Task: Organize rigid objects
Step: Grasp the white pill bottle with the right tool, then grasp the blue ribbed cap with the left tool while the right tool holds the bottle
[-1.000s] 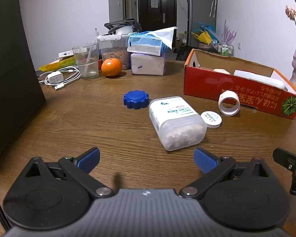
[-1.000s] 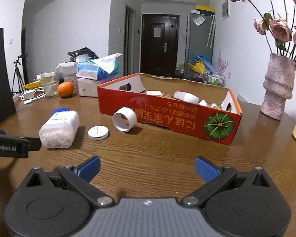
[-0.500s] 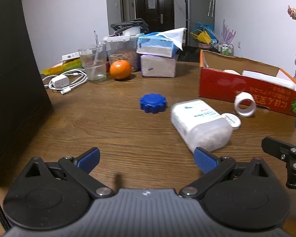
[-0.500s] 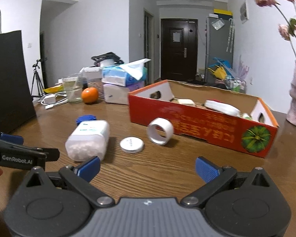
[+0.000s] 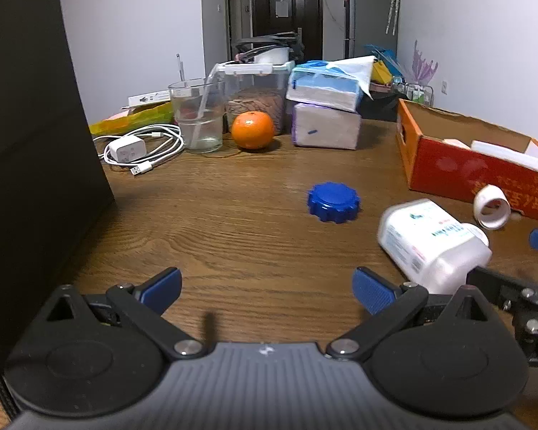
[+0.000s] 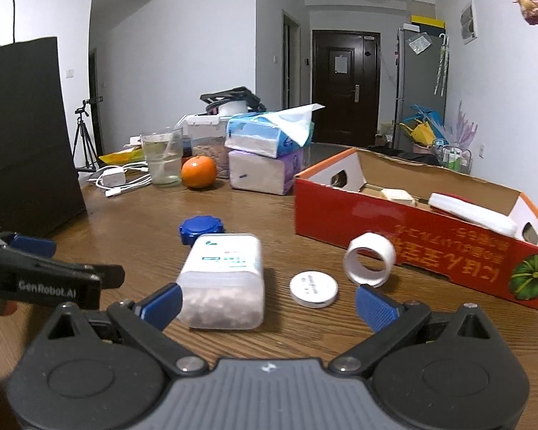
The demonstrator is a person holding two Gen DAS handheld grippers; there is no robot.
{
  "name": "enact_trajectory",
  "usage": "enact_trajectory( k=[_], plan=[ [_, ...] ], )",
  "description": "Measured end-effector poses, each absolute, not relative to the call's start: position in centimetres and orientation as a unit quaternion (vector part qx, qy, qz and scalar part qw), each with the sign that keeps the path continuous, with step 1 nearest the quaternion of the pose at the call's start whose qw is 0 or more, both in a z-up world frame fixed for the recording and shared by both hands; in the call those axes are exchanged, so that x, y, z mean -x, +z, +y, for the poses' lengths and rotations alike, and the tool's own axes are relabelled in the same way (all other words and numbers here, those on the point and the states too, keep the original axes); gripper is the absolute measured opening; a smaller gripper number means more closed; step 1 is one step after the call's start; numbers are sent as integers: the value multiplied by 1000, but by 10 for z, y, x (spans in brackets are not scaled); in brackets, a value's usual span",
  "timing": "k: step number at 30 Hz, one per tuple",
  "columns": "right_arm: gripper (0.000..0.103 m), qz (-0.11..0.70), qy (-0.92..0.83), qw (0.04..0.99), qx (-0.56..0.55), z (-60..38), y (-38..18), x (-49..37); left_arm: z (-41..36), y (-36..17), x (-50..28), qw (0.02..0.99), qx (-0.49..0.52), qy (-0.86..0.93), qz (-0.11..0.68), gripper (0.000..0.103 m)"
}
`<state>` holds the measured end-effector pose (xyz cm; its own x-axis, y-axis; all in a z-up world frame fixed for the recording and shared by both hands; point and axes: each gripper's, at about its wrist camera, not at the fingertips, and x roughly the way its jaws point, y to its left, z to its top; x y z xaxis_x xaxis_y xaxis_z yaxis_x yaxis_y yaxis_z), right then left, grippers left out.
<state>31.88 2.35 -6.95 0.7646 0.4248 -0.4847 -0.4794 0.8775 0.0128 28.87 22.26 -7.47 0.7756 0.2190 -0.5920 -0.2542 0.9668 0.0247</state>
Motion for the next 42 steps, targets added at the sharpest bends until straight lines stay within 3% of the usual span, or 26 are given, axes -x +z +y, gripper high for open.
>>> enact_trajectory(
  k=[12,18,19,20,42],
  plan=[
    [100,261,231,934,83,71,-81,-338,251,-75,-293,941,52,135,305,103],
    [78,279,227,929,90,87,-86,-353,250,-76,-293,941,53,134,305,103],
    [68,284,227,927,90,88,-88,-355,250,-76,-293,941,54,133,306,103],
    [65,292,229,924,89,89,-89,-357,250,-77,-293,941,54,133,307,103],
    [65,240,205,948,50,44,-73,-353,218,-71,-328,945,14,100,311,103]
  ],
)
